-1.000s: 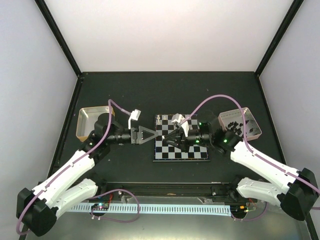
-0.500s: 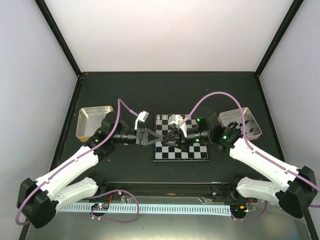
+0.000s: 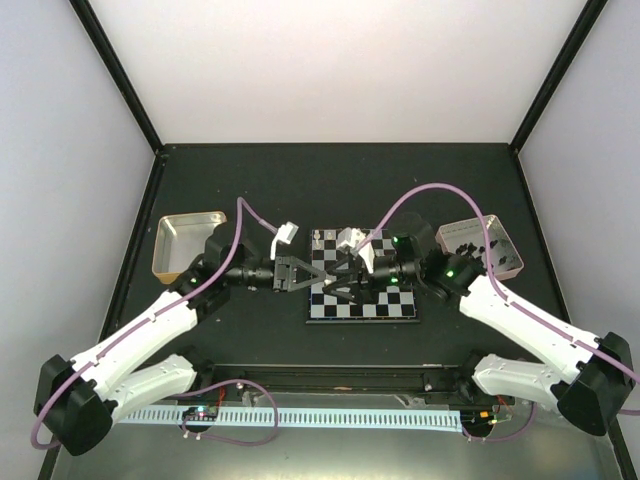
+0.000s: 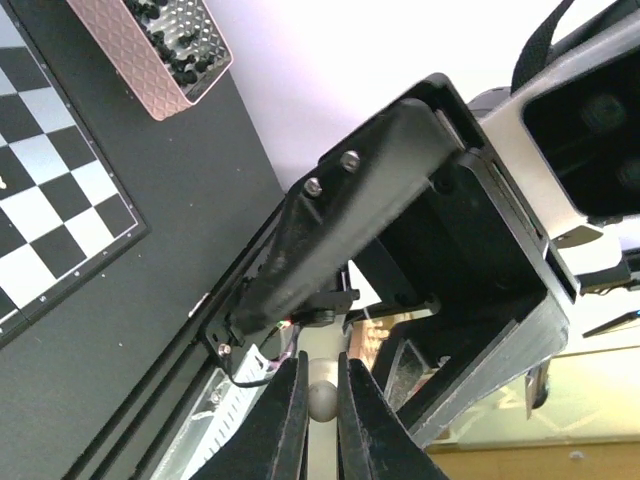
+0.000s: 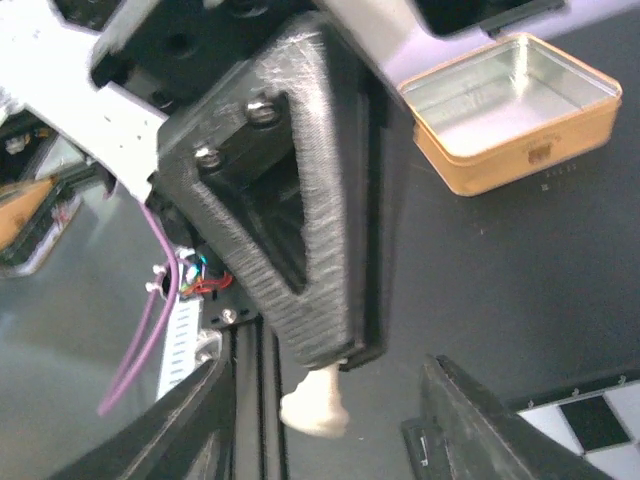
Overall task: Set up the chess pieces on the board
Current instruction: Place the chess piece on the chessboard, then pick up the chess piece from the chessboard, then place the chess piece on the chessboard.
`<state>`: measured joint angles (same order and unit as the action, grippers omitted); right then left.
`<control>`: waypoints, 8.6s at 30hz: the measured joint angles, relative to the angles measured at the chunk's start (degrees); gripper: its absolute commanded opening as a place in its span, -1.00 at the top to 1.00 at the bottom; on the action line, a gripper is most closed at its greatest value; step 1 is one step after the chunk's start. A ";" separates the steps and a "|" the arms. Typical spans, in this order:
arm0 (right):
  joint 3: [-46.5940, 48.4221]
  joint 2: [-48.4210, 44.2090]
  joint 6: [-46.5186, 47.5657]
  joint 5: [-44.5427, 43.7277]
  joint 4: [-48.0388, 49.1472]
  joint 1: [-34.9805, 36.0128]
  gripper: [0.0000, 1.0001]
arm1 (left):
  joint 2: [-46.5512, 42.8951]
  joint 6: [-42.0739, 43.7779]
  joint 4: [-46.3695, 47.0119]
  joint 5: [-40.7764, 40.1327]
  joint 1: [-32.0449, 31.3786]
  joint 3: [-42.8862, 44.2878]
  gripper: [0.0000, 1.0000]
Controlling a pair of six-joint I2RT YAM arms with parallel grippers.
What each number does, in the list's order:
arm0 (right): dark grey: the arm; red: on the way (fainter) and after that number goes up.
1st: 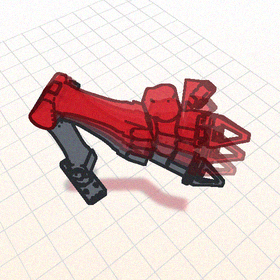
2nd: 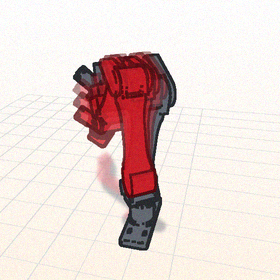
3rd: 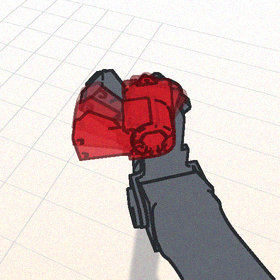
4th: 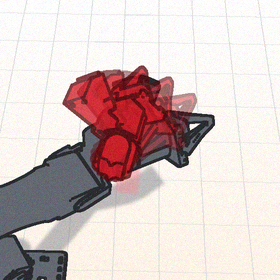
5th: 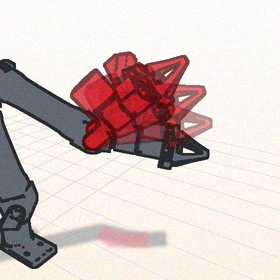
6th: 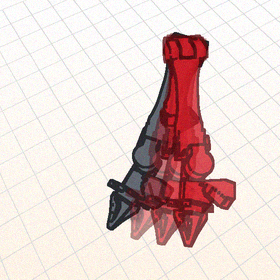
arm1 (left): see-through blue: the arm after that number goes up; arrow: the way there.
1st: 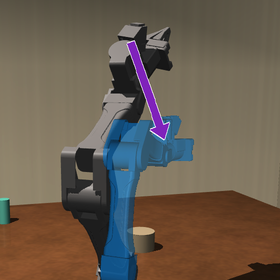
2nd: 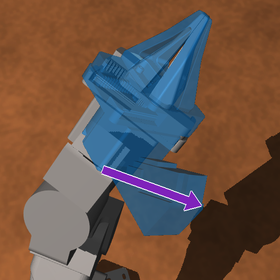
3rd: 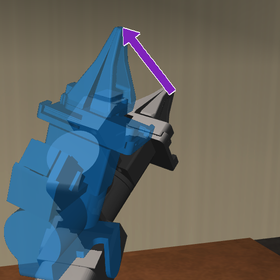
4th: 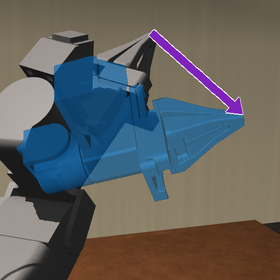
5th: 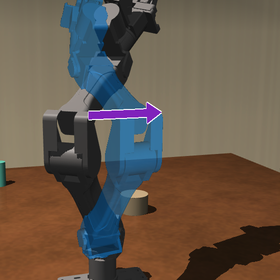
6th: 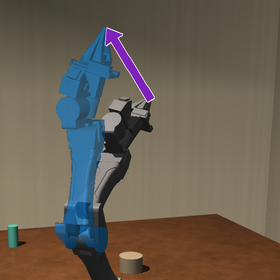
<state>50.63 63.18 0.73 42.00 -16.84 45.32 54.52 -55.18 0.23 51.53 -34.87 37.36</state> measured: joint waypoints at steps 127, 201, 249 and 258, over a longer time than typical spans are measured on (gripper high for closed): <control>9.33 31.71 -14.64 -36.87 -23.56 -8.31 0.36 | 2.67 24.44 -4.83 -56.72 -6.32 -1.38 -0.25; -11.34 9.14 -114.20 -21.84 47.04 -1.42 0.75 | -0.39 25.86 29.92 -42.66 -7.96 -13.51 0.12; -14.14 12.52 -119.82 -20.22 58.45 -0.28 0.71 | -2.38 27.96 32.00 -44.96 -8.33 -13.51 0.97; -14.40 12.35 -116.54 -19.10 56.70 -0.70 -0.13 | -2.38 28.13 23.15 -46.21 -8.33 -10.43 0.97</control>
<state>36.23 75.53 -115.81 22.90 39.86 44.62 52.14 -27.05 23.38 5.32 -43.20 26.94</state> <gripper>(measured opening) 0.479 0.096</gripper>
